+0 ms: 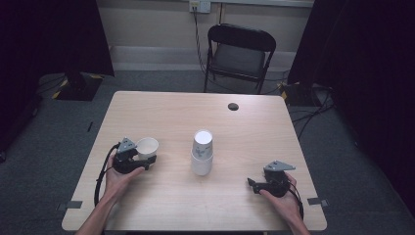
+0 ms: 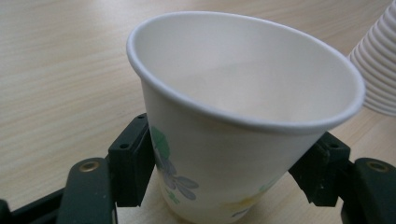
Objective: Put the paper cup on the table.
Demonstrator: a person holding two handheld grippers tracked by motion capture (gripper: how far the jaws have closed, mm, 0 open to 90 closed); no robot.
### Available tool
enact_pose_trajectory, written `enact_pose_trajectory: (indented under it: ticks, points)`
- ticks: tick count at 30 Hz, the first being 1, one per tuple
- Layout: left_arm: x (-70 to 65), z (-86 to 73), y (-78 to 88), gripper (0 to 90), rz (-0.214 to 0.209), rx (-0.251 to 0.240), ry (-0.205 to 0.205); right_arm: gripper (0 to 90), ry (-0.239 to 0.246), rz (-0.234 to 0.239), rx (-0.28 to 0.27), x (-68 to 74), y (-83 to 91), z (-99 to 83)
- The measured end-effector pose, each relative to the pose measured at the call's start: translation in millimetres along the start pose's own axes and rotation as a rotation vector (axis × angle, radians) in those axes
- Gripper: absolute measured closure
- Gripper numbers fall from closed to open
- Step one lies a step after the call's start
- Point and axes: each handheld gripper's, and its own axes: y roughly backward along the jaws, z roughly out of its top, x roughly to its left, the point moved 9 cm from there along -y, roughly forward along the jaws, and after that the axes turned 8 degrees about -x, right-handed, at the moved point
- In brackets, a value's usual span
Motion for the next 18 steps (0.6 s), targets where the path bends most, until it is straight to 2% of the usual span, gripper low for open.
enact_pose_trajectory:
  ticks: [5,7,12,13,14,18]
  points:
    - [-0.8,-1.6,-2.1,29.7,0.005,-0.002,0.012,20.0,-0.001,-0.001,-0.007,0.1,0.0,-0.3]
    - [-0.7,-4.2,-2.5,29.5,0.004,0.018,0.013,20.0,-0.002,-0.002,-0.009,0.1,0.1,-0.4]
    - [1.1,-3.4,-1.0,28.6,0.013,0.025,0.043,19.9,-0.004,-0.005,-0.013,0.0,-0.4,-0.2]
    - [2.0,-3.7,-0.4,27.6,0.017,0.029,0.047,19.9,-0.004,-0.005,-0.013,0.0,-0.5,-0.2]
    - [3.1,-4.0,-0.2,21.5,0.023,0.029,0.049,19.8,-0.004,-0.006,-0.013,-0.1,-0.6,-0.1]
    - [4.6,-3.8,2.1,16.5,0.022,0.035,0.06,19.7,-0.003,-0.006,-0.013,-0.3,-0.7,0.0]
